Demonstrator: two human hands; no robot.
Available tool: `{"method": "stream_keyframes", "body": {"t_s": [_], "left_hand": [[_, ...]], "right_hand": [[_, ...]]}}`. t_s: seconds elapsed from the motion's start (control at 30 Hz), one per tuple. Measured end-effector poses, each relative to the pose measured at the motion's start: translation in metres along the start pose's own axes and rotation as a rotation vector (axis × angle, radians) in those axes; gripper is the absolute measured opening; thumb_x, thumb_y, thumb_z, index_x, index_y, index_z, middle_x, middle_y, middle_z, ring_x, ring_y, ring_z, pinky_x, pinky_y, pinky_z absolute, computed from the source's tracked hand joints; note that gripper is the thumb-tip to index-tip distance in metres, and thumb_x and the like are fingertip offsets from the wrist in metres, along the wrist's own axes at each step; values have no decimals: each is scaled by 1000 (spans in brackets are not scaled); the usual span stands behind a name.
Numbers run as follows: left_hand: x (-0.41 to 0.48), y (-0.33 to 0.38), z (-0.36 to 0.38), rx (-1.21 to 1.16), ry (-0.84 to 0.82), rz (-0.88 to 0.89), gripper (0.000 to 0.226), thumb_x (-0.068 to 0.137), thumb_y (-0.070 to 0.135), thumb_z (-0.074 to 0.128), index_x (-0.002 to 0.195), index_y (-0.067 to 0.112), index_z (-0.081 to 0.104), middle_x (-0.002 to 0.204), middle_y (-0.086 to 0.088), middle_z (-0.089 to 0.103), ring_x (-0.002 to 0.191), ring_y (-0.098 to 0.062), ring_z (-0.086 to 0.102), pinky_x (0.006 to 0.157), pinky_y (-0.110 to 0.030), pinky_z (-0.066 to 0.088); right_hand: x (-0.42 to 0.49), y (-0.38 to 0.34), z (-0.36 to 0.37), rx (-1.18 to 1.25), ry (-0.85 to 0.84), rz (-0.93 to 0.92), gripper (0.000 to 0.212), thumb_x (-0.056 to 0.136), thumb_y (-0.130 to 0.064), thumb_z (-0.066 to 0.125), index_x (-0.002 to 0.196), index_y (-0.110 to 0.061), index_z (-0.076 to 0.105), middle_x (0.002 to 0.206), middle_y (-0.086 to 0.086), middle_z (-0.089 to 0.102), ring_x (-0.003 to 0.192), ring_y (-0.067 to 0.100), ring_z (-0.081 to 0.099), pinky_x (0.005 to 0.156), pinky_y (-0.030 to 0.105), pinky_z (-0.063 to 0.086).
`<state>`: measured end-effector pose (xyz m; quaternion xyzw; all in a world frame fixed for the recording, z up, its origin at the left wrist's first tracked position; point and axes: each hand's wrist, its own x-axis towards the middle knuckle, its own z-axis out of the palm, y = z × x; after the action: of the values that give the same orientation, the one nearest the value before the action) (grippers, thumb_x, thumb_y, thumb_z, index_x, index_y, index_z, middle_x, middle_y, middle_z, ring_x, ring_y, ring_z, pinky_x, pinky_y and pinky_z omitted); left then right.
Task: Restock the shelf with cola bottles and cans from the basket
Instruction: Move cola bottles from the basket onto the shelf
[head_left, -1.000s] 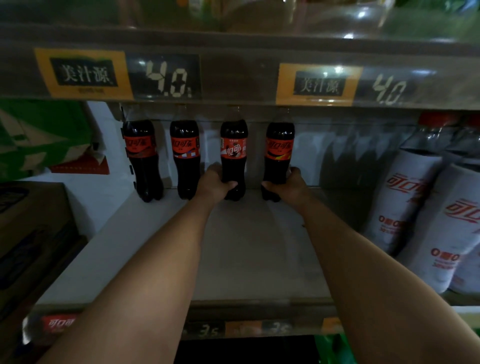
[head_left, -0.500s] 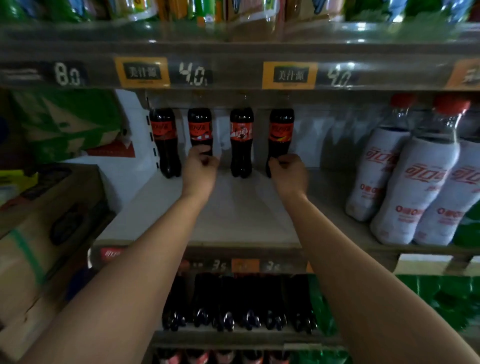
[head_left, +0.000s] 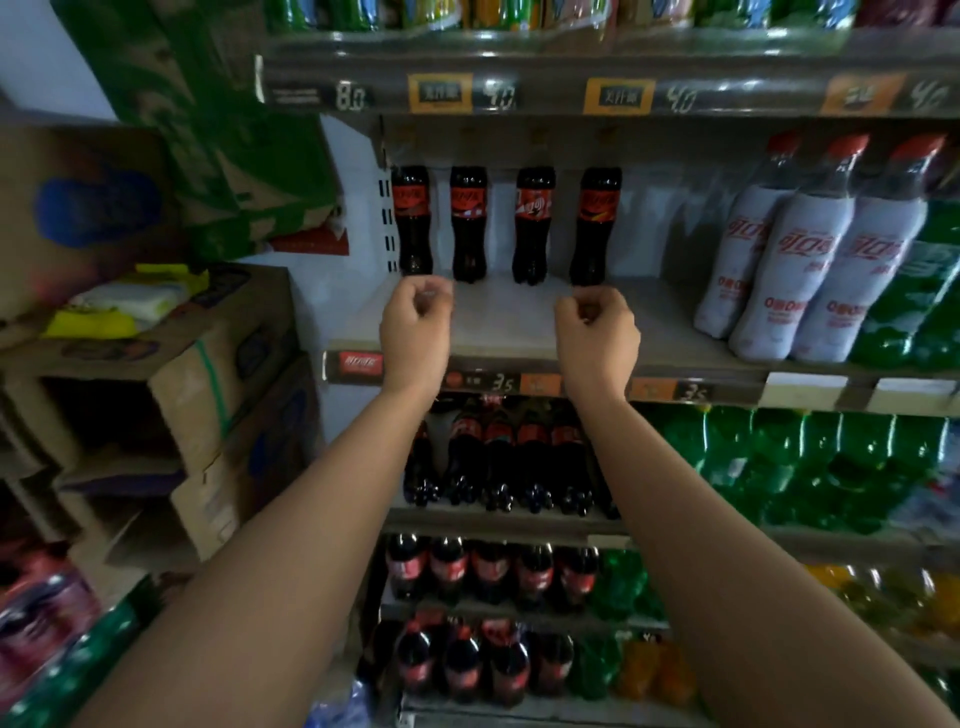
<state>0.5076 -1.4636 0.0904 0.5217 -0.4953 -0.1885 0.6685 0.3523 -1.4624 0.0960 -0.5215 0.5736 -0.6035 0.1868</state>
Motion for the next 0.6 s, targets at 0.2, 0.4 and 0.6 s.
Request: {"method": "stream_keyframes", "body": {"t_s": [0.2,0.4,0.6], "left_hand": [[-89,6,-70,-95,-199,-207,12,98,23,51,99,14,59,78,3,62,61,-8,55,53,-18,45],[-187,19,-145,-54,-277,-255,15,97,29,52,99,19,62,82,5,64,66,-7,58,60,-22,47],[-269,48,-212,-64,-333,-275,16,96,30,53,95,16,62,82,3,65,67,-9,59,62,-22,48]], "right_hand": [[-118,-5,-30,109,-52,93,13,91,-25,56,94,-15,64,75,-9,60,63,2,52,54,18,37],[-242,-23,-66,154,-108,237,15,94,-25,54,101,-17,64,81,-1,68,65,9,57,58,23,47],[-345,-47,-118,183,-86,268,16,92,-21,54,82,-16,66,64,-1,59,49,9,42,46,23,35]]}}
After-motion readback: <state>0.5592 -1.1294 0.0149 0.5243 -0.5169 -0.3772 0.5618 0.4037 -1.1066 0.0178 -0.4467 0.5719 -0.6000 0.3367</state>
